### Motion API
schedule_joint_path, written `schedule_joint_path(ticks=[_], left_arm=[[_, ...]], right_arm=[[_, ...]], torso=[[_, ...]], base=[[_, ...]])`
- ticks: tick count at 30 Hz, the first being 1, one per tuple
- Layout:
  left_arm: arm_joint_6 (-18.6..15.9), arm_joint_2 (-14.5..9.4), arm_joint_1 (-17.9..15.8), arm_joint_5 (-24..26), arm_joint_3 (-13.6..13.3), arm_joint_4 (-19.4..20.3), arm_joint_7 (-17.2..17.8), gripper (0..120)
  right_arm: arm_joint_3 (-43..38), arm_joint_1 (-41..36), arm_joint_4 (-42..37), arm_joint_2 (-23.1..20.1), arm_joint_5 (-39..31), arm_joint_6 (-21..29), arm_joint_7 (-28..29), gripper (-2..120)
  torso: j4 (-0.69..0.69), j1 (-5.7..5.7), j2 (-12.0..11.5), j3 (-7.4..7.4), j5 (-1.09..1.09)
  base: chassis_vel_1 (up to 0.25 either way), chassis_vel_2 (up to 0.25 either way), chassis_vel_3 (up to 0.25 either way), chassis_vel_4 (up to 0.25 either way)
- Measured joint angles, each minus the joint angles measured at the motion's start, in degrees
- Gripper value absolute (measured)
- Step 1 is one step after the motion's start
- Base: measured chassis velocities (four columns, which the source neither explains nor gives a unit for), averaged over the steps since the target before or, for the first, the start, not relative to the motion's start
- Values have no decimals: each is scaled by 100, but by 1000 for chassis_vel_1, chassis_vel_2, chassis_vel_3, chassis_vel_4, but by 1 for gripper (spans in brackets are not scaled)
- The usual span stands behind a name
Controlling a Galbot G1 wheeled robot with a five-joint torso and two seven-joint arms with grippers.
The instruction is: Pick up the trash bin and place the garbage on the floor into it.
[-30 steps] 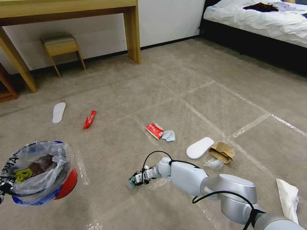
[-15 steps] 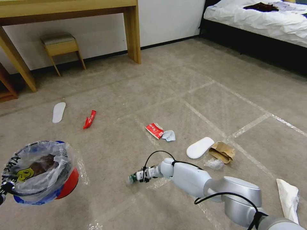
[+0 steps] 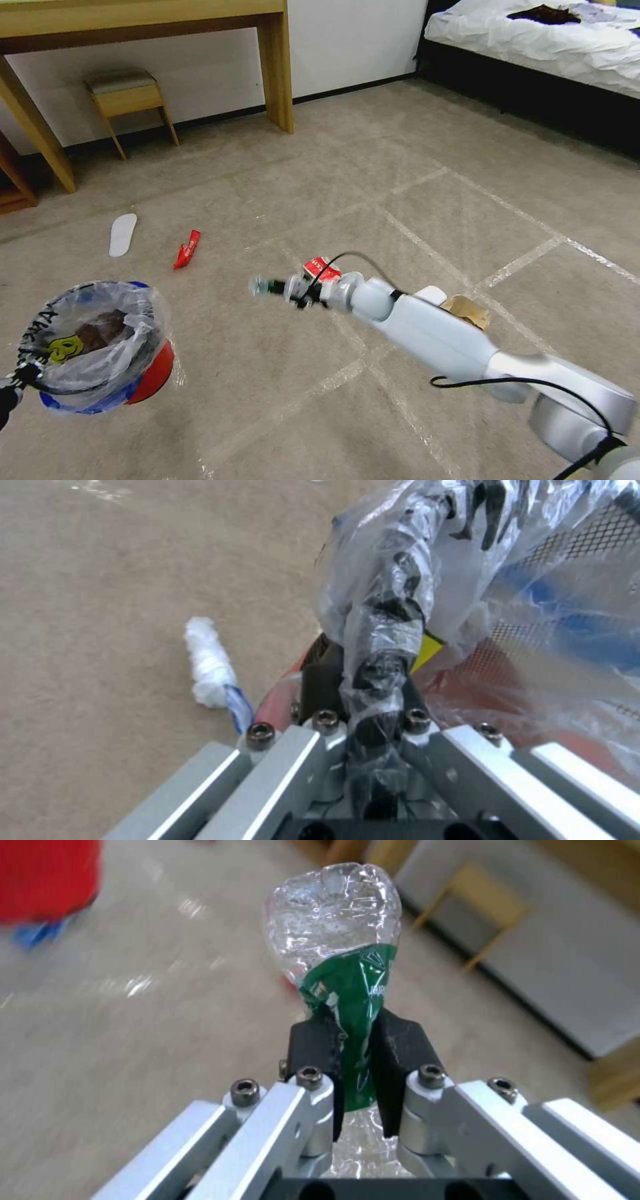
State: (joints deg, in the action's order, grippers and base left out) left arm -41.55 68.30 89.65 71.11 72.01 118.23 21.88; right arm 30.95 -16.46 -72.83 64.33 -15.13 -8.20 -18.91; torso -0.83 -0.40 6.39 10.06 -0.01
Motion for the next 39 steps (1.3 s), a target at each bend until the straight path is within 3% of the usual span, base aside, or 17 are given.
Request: schedule_joint_path(ticks=[6, 8, 14, 23, 39], left_arm=[[-57, -130, -34, 150, -217, 144, 79, 1], [-62, -205, -44, 198, -358, 234, 100, 1], [-64, -281, -48, 282, -454, 349, 130, 1], [-64, -325, 2, 365, -482, 525, 160, 1], [-64, -279, 107, 363, -473, 720, 166, 1]], right_arm=[[-341, -102, -787, -251, -717, 309, 367, 9], [-413, -122, -1388, -363, -1217, 650, 691, 9], [-195, 149, -2196, -348, -1883, 1194, 1184, 9], [717, 857, -2694, 742, -3016, 1609, 1955, 9], [1425, 903, -2113, 1660, -3288, 1493, 2252, 9]], torso=[[1, 0, 0, 0, 0], [0, 0, 0, 0, 1], [-1, 0, 0, 0, 1], [2, 0, 0, 0, 3], [2, 0, 0, 0, 3]], base=[[0, 0, 0, 0], [0, 0, 0, 0], [0, 0, 0, 0], [0, 0, 0, 0], [0, 0, 0, 0]])
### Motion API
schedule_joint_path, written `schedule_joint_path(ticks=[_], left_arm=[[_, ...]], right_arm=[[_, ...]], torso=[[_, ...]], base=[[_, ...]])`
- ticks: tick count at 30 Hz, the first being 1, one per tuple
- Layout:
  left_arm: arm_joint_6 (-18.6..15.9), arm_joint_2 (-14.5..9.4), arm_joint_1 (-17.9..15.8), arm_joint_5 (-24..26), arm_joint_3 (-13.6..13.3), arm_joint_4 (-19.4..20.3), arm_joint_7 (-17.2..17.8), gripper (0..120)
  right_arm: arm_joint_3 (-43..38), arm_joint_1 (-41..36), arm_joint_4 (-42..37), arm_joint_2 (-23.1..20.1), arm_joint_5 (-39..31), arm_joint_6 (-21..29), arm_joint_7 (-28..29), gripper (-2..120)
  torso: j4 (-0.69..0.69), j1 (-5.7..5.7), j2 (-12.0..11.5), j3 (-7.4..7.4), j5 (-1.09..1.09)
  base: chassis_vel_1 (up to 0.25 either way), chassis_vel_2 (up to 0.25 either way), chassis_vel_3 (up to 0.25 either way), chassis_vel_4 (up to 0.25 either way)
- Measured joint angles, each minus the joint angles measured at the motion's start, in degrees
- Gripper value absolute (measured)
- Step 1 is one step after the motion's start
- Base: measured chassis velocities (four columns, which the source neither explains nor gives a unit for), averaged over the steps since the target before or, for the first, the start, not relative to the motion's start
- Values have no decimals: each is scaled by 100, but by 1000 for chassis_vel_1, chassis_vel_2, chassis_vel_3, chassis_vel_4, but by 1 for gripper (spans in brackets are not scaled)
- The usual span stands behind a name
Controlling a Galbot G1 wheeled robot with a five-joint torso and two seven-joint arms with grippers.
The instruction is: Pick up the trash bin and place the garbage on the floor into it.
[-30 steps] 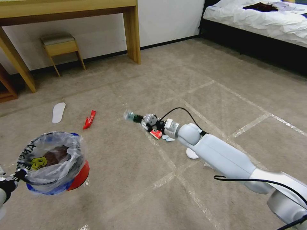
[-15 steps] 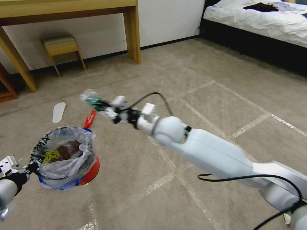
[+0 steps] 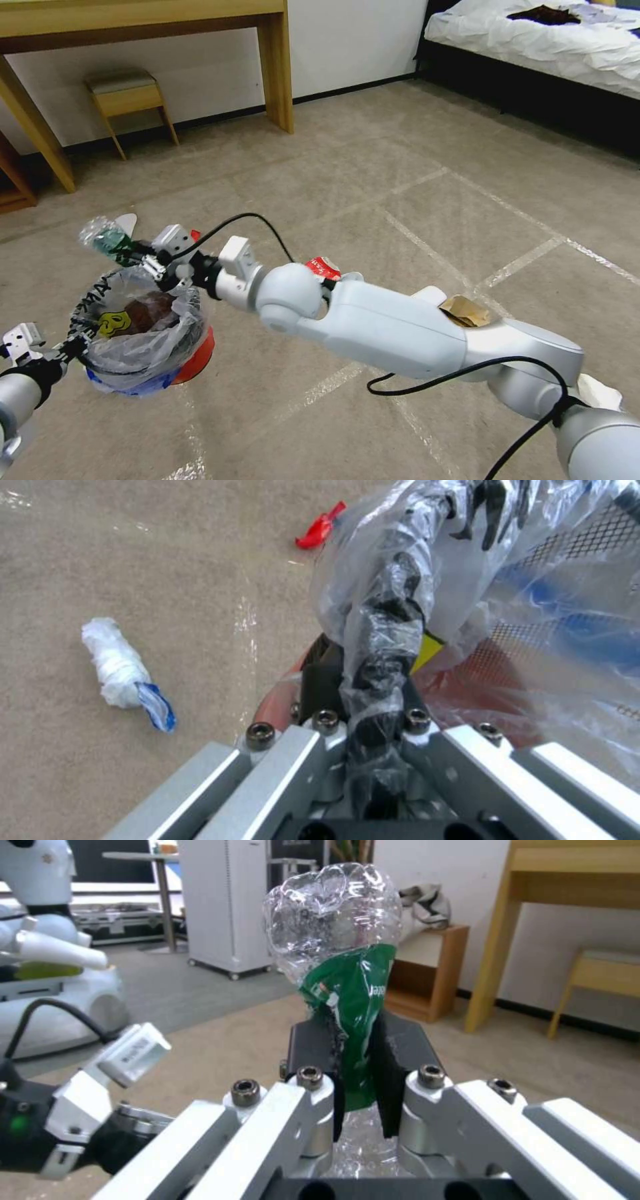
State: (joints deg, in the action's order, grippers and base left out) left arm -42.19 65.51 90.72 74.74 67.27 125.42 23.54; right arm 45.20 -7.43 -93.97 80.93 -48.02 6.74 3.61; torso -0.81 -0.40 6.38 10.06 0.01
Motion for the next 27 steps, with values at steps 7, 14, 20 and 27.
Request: schedule_joint_path(ticks=[7, 14, 20, 27], left_arm=[[1, -1, 32, -6, 19, 48, 1, 1], [3, 16, 51, 8, 29, 129, 6, 1], [5, 28, 84, 28, 54, 180, 9, 1], [6, 91, 167, 61, 94, 348, 10, 1]], right_arm=[[294, -13, 229, 246, 24, -56, 8, 8], [489, -66, 491, 388, 99, -170, 4, 8], [567, -158, 755, 488, 252, -298, -33, 8], [654, -315, 1128, 686, 479, -547, -95, 8]], torso=[[-1, 0, 0, 0, 0], [-1, 0, 0, 0, -1], [-1, 0, 0, 0, -1], [0, 0, 0, 0, -1]], base=[[0, 0, 0, 0], [0, 0, 0, 0], [0, 0, 0, 0], [0, 0, 0, 0]])
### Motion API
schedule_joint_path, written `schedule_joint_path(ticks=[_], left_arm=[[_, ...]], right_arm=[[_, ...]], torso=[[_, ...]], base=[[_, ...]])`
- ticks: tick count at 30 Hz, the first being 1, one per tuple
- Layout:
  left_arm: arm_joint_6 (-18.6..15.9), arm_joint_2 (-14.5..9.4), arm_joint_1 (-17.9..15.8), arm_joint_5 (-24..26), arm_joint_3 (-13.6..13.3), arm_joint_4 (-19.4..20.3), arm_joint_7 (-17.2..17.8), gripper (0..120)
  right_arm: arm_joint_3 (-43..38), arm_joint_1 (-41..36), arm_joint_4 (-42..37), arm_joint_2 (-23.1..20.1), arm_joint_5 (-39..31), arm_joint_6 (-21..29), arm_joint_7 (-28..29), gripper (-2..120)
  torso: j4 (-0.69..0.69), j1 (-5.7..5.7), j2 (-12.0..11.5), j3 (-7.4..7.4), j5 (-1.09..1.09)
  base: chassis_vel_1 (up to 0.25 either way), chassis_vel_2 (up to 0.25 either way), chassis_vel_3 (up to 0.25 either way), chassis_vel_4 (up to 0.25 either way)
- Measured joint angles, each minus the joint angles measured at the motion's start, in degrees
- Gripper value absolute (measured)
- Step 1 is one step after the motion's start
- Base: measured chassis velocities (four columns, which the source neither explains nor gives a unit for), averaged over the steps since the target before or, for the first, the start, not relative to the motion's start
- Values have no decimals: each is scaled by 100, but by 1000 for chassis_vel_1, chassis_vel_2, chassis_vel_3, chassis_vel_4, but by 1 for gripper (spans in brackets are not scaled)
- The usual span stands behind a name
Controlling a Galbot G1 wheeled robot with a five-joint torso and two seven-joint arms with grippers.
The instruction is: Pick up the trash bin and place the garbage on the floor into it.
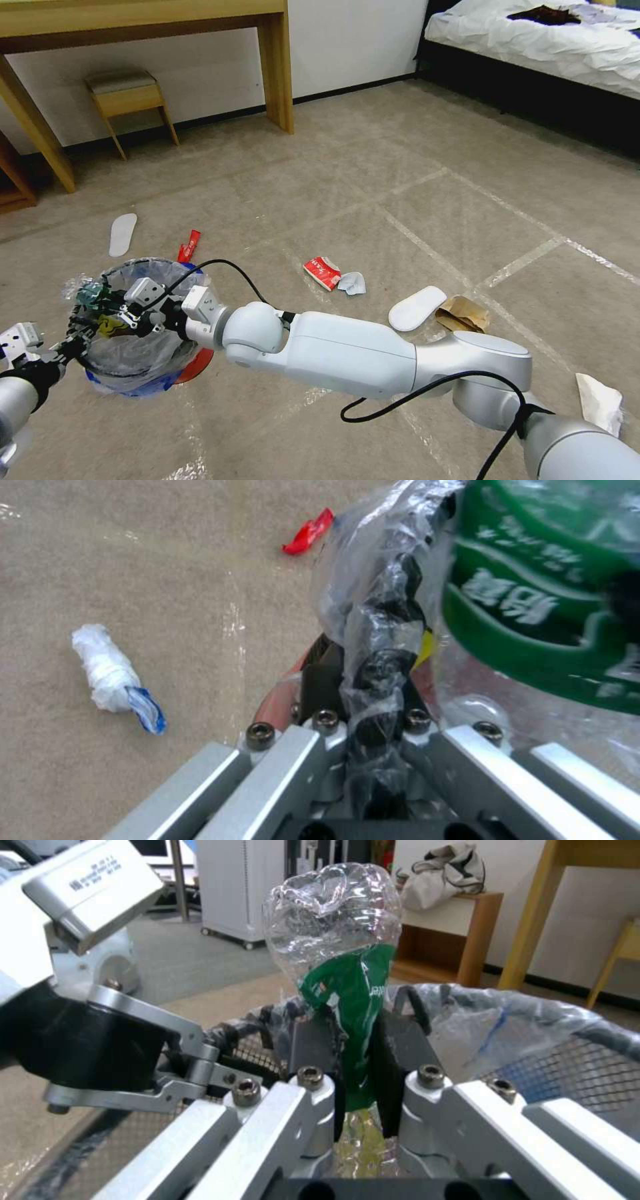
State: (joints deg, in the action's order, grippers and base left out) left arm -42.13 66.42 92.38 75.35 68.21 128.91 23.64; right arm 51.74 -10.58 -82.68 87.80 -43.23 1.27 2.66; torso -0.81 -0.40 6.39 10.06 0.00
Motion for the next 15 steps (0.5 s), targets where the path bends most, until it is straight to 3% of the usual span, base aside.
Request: schedule_joint_path(ticks=[15], left_arm=[[0, 49, 15, -13, 2, 7, -5, 1]], right_arm=[[84, -80, 22, -68, 157, -86, -22, 8]], torso=[[0, 0, 0, 0, 0]], base=[[0, 0, 0, 0]])
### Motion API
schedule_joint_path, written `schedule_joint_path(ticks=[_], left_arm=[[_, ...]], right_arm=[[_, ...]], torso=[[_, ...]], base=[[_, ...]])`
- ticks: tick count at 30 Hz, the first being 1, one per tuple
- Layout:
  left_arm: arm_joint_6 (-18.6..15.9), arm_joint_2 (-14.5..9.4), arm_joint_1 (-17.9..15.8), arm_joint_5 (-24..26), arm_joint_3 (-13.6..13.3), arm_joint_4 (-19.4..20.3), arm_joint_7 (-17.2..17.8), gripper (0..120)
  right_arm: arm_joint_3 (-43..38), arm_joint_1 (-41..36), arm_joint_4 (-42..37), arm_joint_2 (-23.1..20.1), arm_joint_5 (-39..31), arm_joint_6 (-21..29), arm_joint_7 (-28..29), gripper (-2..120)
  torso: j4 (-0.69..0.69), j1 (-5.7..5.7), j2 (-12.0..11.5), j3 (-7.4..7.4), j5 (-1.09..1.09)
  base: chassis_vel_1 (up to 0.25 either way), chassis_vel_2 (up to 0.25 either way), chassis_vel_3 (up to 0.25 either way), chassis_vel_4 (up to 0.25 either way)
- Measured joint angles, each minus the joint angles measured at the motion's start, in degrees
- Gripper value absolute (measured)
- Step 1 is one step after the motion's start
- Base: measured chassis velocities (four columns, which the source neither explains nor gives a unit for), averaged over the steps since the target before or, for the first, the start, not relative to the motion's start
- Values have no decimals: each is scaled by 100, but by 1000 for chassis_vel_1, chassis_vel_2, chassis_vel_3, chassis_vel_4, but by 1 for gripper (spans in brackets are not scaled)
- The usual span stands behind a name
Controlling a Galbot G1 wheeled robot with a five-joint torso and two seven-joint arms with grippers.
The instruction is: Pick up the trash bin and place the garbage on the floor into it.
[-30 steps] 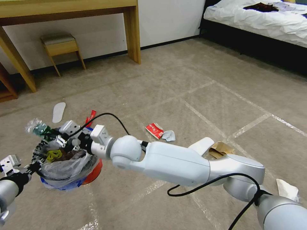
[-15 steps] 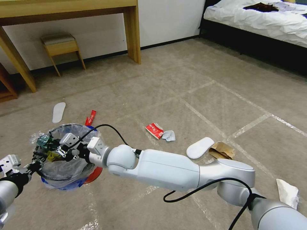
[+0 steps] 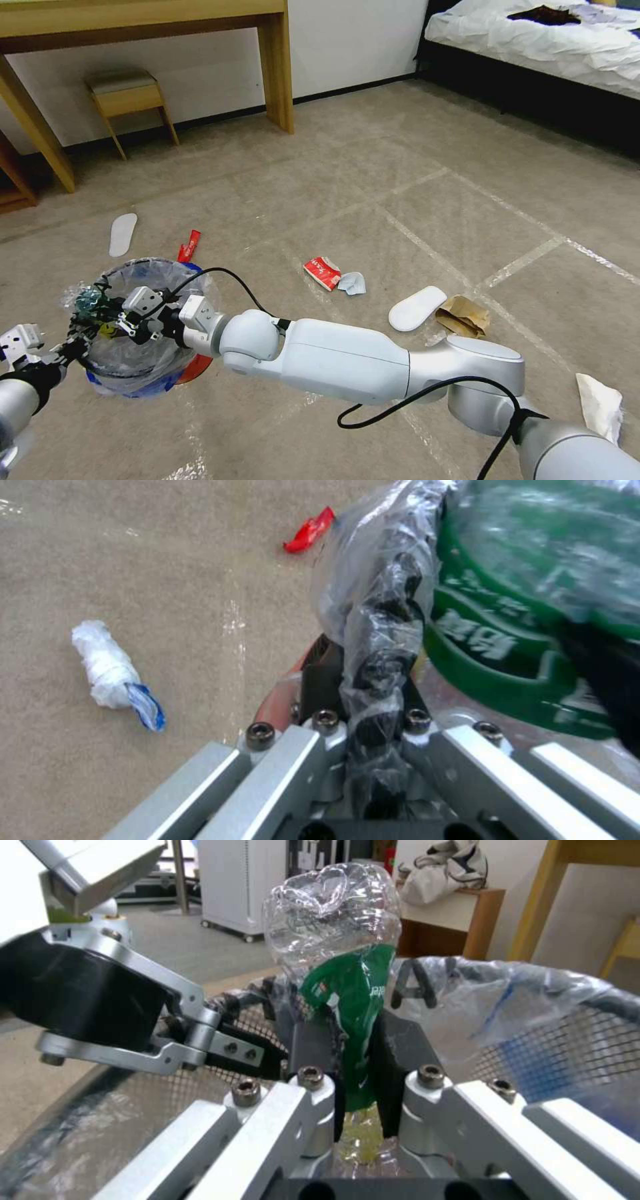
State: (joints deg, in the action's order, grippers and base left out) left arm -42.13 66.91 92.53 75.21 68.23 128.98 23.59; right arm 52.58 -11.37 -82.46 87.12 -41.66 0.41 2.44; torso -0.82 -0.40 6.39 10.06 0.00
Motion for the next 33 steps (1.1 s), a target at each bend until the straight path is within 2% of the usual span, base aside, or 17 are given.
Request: schedule_joint_path(ticks=[14, 16, 18, 19, 20, 22, 23, 25, 26, 28, 29, 30, 32, 33], left_arm=[[0, -3, -21, -23, 18, -66, -4, 1], [0, 14, -14, -27, 18, -65, -5, 1], [0, 18, -14, -27, 18, -61, -5, 1], [0, 26, -8, -27, 18, -50, -6, 1], [0, 26, -8, -27, 18, -50, -6, 1], [0, 33, 9, -27, 20, -35, -7, 1], [0, 33, 9, -27, 20, -35, -7, 1], [-1, 45, 17, -29, 24, -31, -7, 1], [-1, 45, 17, -29, 24, -31, -7, 1], [-1, 73, 17, -33, 23, -30, -7, 1], [-1, 73, 17, -33, 23, -30, -7, 1], [0, 85, 16, -38, 20, -30, -9, 1], [-1, 90, 15, -40, 18, -30, -9, 1], [-1, 104, 16, -43, 13, -30, -15, 1]], right_arm=[[-16, 5, -154, -233, 57, 6, 5, 8], [-14, 4, -214, -292, 59, 16, 2, 20], [-14, 3, -216, -301, 64, 18, 0, 24], [-12, 0, -216, -311, 71, 18, -2, 30], [-12, 0, -216, -311, 71, 18, -2, 30], [-12, -1, -217, -334, 75, 18, -11, 42], [-12, -1, -217, -334, 75, 18, -11, 42], [-12, -1, -225, -346, 79, 20, -19, 54], [-12, -1, -225, -346, 79, 20, -19, 54], [-16, 0, -225, -346, 83, 20, -29, 64], [-16, 0, -225, -346, 83, 20, -29, 64], [-17, 1, -222, -346, 84, 20, -32, 71], [-19, 1, -220, -344, 85, 21, -33, 72], [-23, 1, -210, -338, 93, 20, -35, 81]], torso=[[0, 0, 0, 0, 0], [0, 0, 0, 0, 0], [0, 0, 0, 0, 0], [0, 0, 0, 0, -1], [0, 0, 0, 0, -1], [0, 0, 0, 0, -1], [0, 0, 0, 0, -1], [0, 0, 0, 0, -1], [0, 0, 0, 0, -1], [0, 0, 0, 0, 0], [0, 0, 0, 0, 0], [0, 0, 0, 0, -1], [0, 0, 0, 0, 0], [0, 0, 0, 0, 0]], base=[[0, 0, 0, 0], [0, 0, 0, 0], [0, 0, 0, 0], [0, 0, 0, 0], [0, 0, 0, 0], [0, 0, 0, 0], [0, 0, 0, 0], [0, 0, 0, 0], [0, 0, 0, 0], [0, 0, 0, 0], [0, 0, 0, 0], [0, 0, 0, 0], [0, 0, 0, 0], [0, 0, 0, 0]])
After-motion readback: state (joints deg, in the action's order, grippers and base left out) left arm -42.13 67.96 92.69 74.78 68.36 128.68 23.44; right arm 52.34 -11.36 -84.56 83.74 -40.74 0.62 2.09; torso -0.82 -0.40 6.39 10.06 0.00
